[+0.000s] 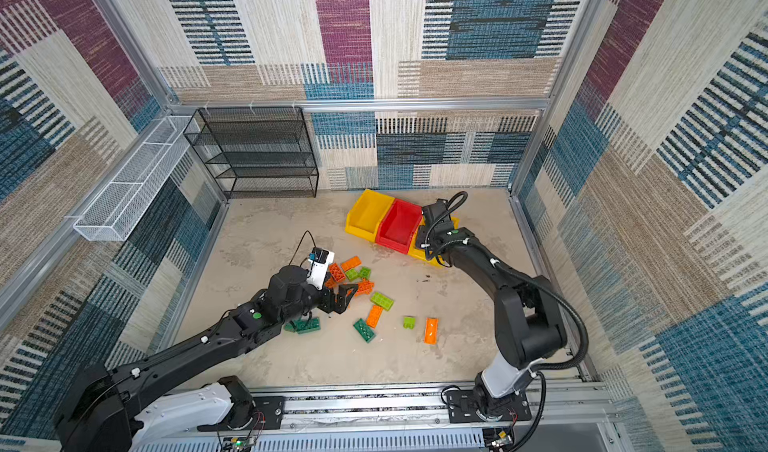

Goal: Sort the legos into containers by color
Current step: 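Carry the lime-green brick to the yellow bin and release it, then reach the right gripper down to a lime-green brick and grasp it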

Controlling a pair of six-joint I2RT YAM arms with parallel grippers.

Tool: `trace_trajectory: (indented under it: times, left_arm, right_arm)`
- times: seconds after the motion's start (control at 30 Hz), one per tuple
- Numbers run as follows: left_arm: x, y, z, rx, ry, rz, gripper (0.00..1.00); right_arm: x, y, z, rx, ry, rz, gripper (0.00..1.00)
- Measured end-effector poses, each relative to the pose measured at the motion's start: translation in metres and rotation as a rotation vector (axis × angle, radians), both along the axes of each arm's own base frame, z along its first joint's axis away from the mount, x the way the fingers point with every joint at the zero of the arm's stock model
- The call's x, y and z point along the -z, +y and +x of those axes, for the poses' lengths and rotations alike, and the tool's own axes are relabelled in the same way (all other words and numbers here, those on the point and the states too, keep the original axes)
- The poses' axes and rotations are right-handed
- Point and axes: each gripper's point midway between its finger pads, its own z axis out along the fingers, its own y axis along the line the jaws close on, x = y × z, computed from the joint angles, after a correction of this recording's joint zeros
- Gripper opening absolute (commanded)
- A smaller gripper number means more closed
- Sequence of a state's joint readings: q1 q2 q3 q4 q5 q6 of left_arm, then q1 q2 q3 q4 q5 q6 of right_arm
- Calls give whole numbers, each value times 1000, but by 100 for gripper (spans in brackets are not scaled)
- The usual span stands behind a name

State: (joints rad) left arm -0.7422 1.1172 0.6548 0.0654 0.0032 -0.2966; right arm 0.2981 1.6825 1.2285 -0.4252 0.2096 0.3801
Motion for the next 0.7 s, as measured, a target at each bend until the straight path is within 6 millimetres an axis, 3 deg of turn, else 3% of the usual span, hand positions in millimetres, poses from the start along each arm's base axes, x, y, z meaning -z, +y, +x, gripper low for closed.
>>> trace_trajectory:
  times: [0.1,0.23,0.37,0.57,0.7]
  left_arm:
    - [-6,-3,4,-3,-10,2,99]
    - [-7,-3,9,-19,-14,13,99]
    - [-4,-4,11,-23,4,34,99]
    - [-12,1,7,-25,-9,24,99]
    - [-14,13,-3,-41,-18,14,100]
  right_arm:
    - [15,-12,25,1,13,-35,56]
    - [30,-18,44,-19,34,-58,76]
    - [33,-19,55,-42,28,-79,82]
    - [0,0,33,-109,-38,-53,83]
    - [-14,60,-7,-273,-70,1,82]
